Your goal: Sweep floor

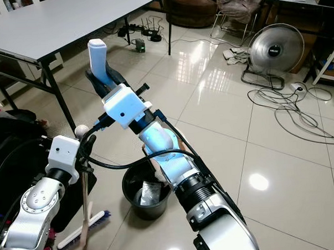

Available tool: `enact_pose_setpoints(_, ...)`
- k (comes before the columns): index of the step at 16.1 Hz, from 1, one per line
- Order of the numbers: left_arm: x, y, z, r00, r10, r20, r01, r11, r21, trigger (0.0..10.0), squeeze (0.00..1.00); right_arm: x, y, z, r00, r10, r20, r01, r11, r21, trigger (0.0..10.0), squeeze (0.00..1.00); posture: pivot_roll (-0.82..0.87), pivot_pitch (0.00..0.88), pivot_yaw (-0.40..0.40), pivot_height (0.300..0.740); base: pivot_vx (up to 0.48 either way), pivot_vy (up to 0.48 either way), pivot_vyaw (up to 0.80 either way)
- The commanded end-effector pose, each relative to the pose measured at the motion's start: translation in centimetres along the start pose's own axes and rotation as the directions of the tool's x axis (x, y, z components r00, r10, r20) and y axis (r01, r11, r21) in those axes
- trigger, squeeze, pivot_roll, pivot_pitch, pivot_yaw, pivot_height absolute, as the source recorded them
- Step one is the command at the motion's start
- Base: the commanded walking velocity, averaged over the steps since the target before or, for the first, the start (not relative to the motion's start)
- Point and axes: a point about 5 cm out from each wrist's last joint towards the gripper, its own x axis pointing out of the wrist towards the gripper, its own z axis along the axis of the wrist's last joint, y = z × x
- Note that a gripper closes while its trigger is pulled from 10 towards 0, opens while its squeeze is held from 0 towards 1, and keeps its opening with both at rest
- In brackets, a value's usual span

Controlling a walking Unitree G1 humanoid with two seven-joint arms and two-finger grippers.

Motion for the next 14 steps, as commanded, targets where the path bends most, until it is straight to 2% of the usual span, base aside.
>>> enact_pose_setpoints(1,0.1,0.0,0.9,0.999,0.01,0.032,-0.01,1.0,0.017,10.0,0.0,1.0,0.0,1.0,0.997,0.037,0.063,-0.034,0.998,-0.052,10.0,0.0,0.11,0.009,-0.015,0.74,0.0,0.0,0.0)
enact_pose_setpoints(5,0.0,0.0,1.0,0.999,0.015,0.029,-0.015,1.0,0.014,10.0,0.0,1.2,0.8,1.4,0.992,0.086,0.089,-0.079,0.994,-0.079,10.0,0.0,0.1,0.009,-0.017,0.74,0.0,0.0,0.0)
enact_pose_setpoints(8,0.0,0.0,1.1,0.999,0.016,0.029,-0.016,1.0,0.012,10.0,0.0,1.2,1.1,1.5,0.991,0.091,0.1,-0.085,0.994,-0.065,10.0,0.0,0.1,0.009,-0.021,0.74,0.0,0.0,0.0)
enact_pose_setpoints(12,-0.2,-0.1,1.4,0.999,0.02,0.032,-0.021,1.0,0.009,10.0,0.0,1.2,0.5,1.1,0.997,0.034,0.07,-0.031,0.999,-0.04,10.0,0.0,0.1,0.01,-0.022,0.74,0.0,0.0,0.0)
enact_pose_setpoints(14,-0.5,-0.1,1.9,0.999,0.019,0.041,-0.02,1.0,0.01,10.0,0.0,1.0,-0.2,1.0,0.998,0.016,0.058,-0.011,0.997,-0.076,10.0,0.0,0.1,0.007,-0.023,0.74,0.0,0.0,0.0)
